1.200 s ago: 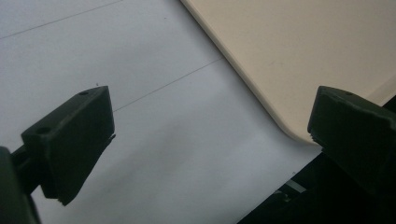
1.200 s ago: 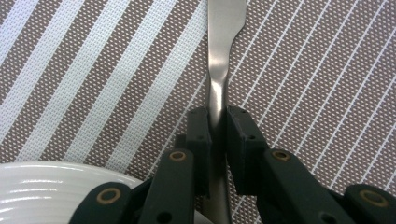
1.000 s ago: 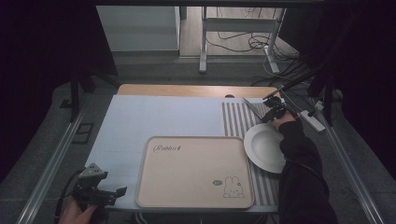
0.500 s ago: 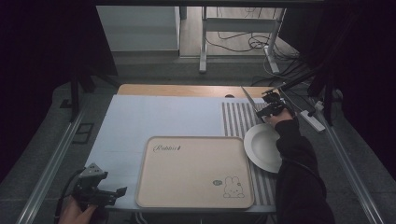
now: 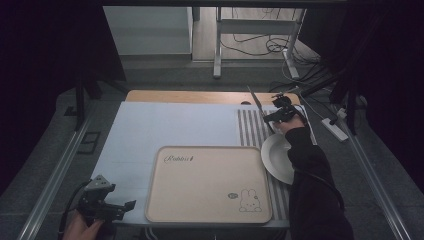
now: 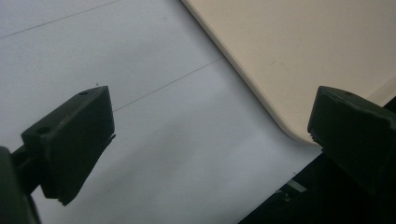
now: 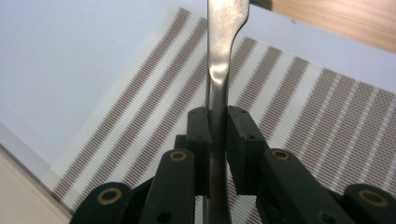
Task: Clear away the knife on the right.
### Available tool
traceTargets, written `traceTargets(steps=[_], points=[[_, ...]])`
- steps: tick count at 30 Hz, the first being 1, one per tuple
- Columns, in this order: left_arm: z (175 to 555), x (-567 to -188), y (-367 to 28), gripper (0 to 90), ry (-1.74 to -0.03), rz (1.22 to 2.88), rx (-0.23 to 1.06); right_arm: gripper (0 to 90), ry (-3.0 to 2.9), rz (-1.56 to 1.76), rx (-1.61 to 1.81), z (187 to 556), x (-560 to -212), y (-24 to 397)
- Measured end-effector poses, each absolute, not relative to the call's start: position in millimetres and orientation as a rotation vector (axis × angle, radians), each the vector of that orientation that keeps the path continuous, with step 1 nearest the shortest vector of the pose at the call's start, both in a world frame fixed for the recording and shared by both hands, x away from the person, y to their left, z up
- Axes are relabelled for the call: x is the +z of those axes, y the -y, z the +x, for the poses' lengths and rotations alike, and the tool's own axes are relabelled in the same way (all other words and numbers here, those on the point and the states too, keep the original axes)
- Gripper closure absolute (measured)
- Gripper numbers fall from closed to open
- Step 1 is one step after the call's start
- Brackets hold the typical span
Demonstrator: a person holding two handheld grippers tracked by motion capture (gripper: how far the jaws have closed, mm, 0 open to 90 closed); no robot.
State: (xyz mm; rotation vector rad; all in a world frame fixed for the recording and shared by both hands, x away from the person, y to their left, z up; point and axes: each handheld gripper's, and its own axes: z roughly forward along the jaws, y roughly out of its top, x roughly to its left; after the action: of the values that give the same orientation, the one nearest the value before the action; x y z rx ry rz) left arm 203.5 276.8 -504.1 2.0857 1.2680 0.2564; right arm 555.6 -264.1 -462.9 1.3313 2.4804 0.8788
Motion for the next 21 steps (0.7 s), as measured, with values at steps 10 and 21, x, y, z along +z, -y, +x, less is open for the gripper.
traceTargets(steps=[10, 21], points=[[203.4, -504.1, -276.8, 1.6, -1.268, 2.086, 0.257, 80.7, -2.517, 1.276, 0.963, 546.3, -458.8, 238.8], [203.7, -504.2, -277.9, 2.0, -1.274, 2.076, 0.25, 80.7, -2.574, 1.192, 1.016, 525.3, -456.7, 213.0]])
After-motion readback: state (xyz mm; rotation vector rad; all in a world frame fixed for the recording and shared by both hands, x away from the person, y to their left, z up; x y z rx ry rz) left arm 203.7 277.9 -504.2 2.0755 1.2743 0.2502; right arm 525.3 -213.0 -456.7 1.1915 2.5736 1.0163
